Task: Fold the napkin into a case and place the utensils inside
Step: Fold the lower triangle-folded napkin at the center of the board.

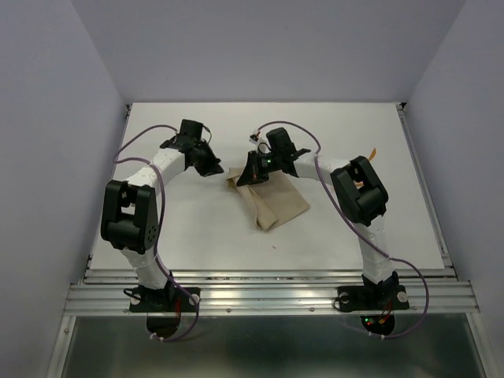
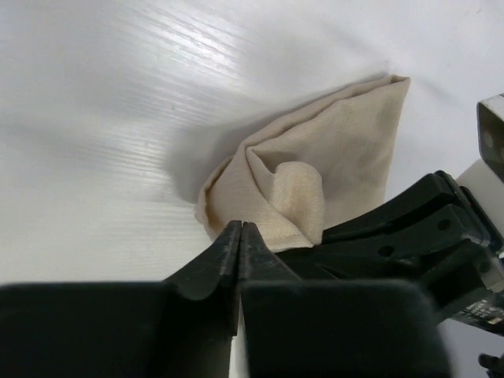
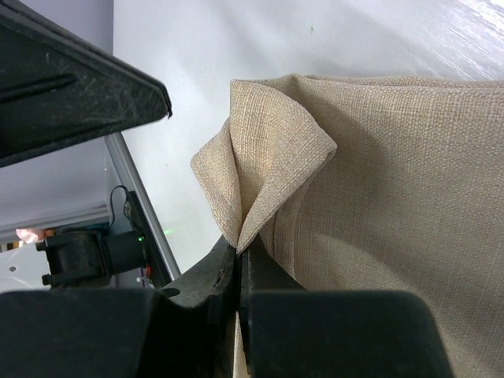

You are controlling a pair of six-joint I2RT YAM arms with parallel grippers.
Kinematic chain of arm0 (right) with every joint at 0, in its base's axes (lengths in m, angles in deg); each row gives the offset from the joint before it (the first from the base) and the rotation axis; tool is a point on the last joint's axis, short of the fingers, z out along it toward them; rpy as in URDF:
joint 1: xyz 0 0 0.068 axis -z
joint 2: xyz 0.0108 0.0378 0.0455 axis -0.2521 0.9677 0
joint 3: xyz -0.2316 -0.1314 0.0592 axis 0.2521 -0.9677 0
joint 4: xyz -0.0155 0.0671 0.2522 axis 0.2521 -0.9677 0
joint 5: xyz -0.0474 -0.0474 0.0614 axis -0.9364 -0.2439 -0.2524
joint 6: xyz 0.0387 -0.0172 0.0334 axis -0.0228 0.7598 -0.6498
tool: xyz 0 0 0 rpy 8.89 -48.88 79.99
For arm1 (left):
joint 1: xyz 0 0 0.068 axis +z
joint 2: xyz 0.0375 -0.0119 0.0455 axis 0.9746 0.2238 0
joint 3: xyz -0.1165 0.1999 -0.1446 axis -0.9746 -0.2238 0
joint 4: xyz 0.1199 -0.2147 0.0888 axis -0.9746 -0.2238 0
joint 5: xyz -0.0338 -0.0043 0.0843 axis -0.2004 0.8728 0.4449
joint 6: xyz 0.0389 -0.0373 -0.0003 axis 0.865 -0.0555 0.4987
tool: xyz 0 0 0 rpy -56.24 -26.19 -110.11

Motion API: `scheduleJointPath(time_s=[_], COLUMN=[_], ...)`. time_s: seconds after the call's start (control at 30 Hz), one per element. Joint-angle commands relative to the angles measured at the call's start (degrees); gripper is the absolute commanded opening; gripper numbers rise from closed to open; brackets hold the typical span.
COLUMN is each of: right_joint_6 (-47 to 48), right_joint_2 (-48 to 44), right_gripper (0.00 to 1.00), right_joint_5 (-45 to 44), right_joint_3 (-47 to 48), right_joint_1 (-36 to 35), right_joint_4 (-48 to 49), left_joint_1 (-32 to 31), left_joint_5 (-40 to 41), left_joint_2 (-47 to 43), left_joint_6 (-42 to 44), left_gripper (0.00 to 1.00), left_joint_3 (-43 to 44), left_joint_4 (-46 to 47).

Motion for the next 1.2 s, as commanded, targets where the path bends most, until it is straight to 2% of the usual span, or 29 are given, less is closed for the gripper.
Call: scheduleJointPath(time_s=[0.0,0.2,0.63,0.9,1.03,1.07,1.13,1.17], right_joint_6=[-1.8,-2.2,-2.6,-1.9,1.8,3.2,6.4,7.4], right_joint_2=[0.0,0.2,0.3,-0.2,-1.6,-2.1,-2.9,-3.1], right_gripper=[0.01,0.01,0.01,0.01,0.25,0.40,0.56,0.59], right_joint_5=[2.0,1.9,0.9,-1.4,-6.5,-7.5,-11.5,-12.5], right_joint_3=[-0.8,-0.6,-0.2,-0.5,0.3,0.4,1.9,2.4], right_joint_1=[0.3,0.3,0.3,0.3,0.3,0.3,0.3,-0.2], right_joint_4=[4.8,5.1,5.1,4.1,-0.9,-1.5,-4.8,-5.7], left_joint_1=[0.9,1.5,-1.2,-1.5,-1.5,-1.5,-1.5,-1.5], left_joint_5=[8.1,6.4,2.9,0.7,0.0,-0.3,-1.1,-1.5], left_joint_2=[-2.5,1.5,9.4,9.7,8.1,7.7,7.0,6.9], left_joint_6=[2.5,2.5,3.4,2.3,2.0,1.7,1.4,1.2], left_gripper=[0.00,0.00,0.00,0.00,0.00,0.00,0.00,0.00], left_joint_3=[0.1,-4.4,-2.7,-3.7,-4.5,-4.7,-5.1,-5.4], left_joint_4=[-4.0,-1.7,1.8,7.2,9.6,10.3,11.8,12.1])
